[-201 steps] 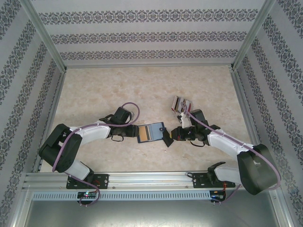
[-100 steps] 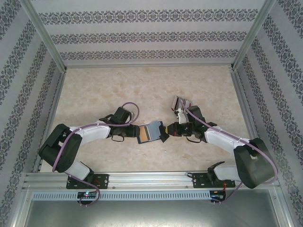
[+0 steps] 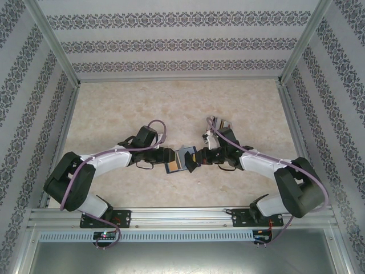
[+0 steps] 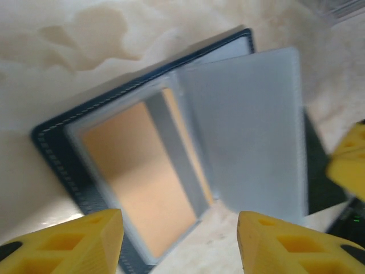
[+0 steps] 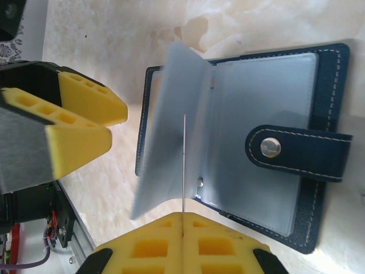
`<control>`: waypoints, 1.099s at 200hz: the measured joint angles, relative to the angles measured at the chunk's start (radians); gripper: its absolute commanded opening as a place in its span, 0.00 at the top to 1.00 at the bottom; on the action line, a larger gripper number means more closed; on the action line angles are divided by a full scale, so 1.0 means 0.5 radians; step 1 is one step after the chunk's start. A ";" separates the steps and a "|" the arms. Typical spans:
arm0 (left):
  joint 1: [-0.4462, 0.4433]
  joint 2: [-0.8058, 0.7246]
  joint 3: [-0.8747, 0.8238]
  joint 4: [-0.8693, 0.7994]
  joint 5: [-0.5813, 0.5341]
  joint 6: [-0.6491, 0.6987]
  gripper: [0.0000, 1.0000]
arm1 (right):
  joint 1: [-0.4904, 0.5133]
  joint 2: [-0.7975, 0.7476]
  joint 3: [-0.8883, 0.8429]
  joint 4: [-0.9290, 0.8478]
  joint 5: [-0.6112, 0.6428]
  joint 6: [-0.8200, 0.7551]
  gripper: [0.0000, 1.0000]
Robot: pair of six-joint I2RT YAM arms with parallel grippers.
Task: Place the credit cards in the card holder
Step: Flip over the card slot in the card holder, then insert the credit card into the card slot.
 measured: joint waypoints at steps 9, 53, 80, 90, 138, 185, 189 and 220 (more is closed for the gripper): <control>0.002 0.000 0.001 0.053 0.050 -0.046 0.42 | 0.006 0.020 0.009 0.004 0.000 0.001 1.00; 0.005 0.063 0.001 0.278 0.211 -0.201 0.51 | 0.015 0.088 0.023 0.022 0.002 0.000 1.00; 0.011 0.167 0.001 0.310 0.225 -0.228 0.55 | 0.015 0.104 0.023 0.020 0.020 -0.002 1.00; 0.013 0.185 0.001 0.307 0.224 -0.230 0.55 | 0.023 0.102 0.023 0.019 0.037 -0.002 1.00; 0.133 0.079 0.008 0.131 0.075 -0.191 0.57 | 0.048 0.015 0.034 -0.010 0.106 -0.012 1.00; 0.167 0.060 0.049 -0.091 -0.080 -0.071 0.64 | -0.063 0.186 0.127 0.026 0.020 -0.018 1.00; 0.167 0.060 0.049 -0.102 -0.089 -0.063 0.65 | -0.070 0.207 0.134 0.031 0.010 -0.018 1.00; 0.167 0.064 0.048 -0.130 -0.108 -0.031 0.68 | -0.082 0.308 0.153 0.044 -0.046 -0.017 1.00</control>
